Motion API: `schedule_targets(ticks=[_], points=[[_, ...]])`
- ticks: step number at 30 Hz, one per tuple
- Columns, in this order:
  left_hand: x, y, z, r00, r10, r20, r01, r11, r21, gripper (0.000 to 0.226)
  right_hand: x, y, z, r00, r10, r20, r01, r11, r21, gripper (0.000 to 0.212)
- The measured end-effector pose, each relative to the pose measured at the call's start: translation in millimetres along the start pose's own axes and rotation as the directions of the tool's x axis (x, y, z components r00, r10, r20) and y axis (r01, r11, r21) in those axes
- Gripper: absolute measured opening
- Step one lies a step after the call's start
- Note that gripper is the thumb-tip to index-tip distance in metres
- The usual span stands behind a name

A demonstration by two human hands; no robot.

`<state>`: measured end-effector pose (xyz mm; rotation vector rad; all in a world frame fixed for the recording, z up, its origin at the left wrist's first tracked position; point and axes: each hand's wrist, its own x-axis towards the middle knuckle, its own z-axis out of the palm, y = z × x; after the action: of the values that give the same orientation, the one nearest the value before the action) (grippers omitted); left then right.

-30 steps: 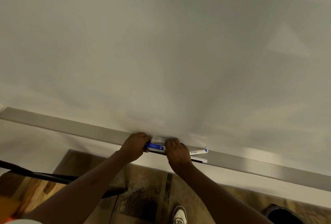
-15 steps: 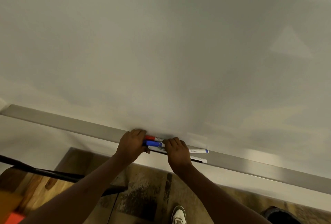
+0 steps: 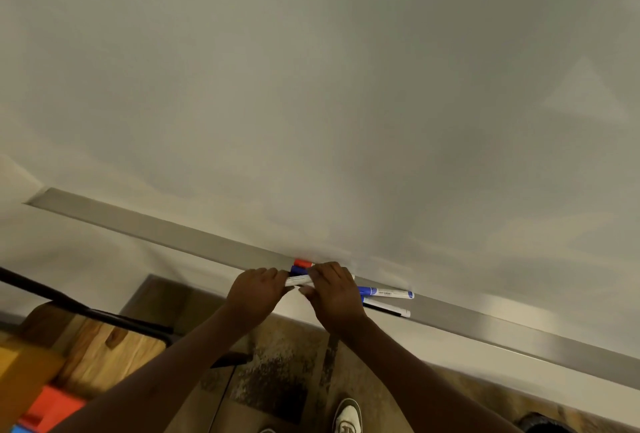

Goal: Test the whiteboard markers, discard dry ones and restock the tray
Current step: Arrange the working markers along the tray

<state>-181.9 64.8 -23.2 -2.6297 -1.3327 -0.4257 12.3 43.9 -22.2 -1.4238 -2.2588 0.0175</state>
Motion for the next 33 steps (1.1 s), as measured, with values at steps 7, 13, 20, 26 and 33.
schedule_targets(ticks=[7,13,20,26,33], points=[[-25.6,-30.1,-12.5,0.976,-0.188,0.108,0.187,0.982,0.020,0.029,-0.5,15.2,10.0,0.977,0.170,0.131,-0.163,0.985,-0.063,0.018],[-30.6,-35.3,-21.0,0.978,-0.165,0.129,0.160,0.986,0.045,0.027,-1.4,13.0,17.2,0.918,0.207,0.338,-0.147,0.970,-0.193,0.020],[-30.2,-31.4,-20.2,0.986,-0.137,0.100,0.132,0.990,0.052,0.034,2.8,4.9,12.3,0.871,0.220,0.439,-0.118,0.962,-0.248,0.031],[-25.6,-26.2,-24.4,0.996,-0.051,0.070,0.049,0.998,0.027,0.044,7.7,0.9,6.2,0.859,0.243,0.451,-0.158,0.963,-0.219,0.044],[-27.4,-32.2,-27.9,0.998,0.038,-0.052,-0.036,0.999,0.036,0.056,28.5,-8.7,-19.1,0.912,0.161,0.376,-0.262,0.936,0.234,0.025]])
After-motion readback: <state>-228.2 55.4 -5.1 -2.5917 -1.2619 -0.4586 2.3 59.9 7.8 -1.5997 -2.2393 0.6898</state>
